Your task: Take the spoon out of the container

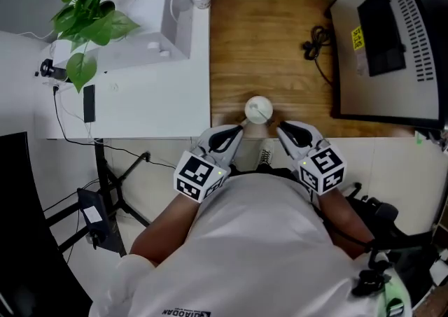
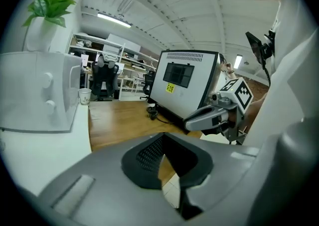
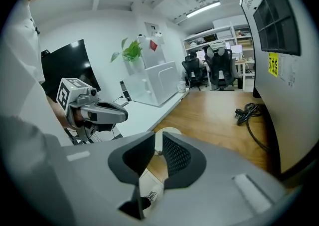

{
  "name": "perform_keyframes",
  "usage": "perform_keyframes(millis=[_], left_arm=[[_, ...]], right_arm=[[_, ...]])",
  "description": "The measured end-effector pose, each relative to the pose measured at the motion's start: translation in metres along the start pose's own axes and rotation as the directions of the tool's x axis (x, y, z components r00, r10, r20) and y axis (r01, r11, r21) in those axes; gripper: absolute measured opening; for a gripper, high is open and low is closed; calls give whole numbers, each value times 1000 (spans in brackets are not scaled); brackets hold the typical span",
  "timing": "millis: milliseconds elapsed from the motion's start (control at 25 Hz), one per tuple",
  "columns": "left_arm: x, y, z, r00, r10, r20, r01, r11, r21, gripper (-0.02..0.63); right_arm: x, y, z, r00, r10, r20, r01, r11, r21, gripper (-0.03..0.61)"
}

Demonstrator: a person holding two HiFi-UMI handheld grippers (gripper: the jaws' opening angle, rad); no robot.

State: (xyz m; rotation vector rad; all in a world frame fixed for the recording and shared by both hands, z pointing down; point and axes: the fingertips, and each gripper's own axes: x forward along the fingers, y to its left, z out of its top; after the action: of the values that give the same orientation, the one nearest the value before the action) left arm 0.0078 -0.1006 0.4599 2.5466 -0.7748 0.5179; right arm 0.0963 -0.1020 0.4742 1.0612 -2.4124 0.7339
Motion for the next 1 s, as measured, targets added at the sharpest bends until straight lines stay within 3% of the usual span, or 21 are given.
perform_keyframes(millis=[280,520,1000], left_arm=[[3,22,-10,997,-63,-35,62,998,-30,5],[5,30,-19,993,-103,-56,101,994,-48,5],[5,40,-26,989,-126,-72,122,991,-61,5]], right_arm=[[24,-13,-7,997,-71,-18,73,987,143,112],[41,-21,-20,991,-113,-68,125,971,203,158],[56,-22,-42,985,-117,-124,148,951,273,161]])
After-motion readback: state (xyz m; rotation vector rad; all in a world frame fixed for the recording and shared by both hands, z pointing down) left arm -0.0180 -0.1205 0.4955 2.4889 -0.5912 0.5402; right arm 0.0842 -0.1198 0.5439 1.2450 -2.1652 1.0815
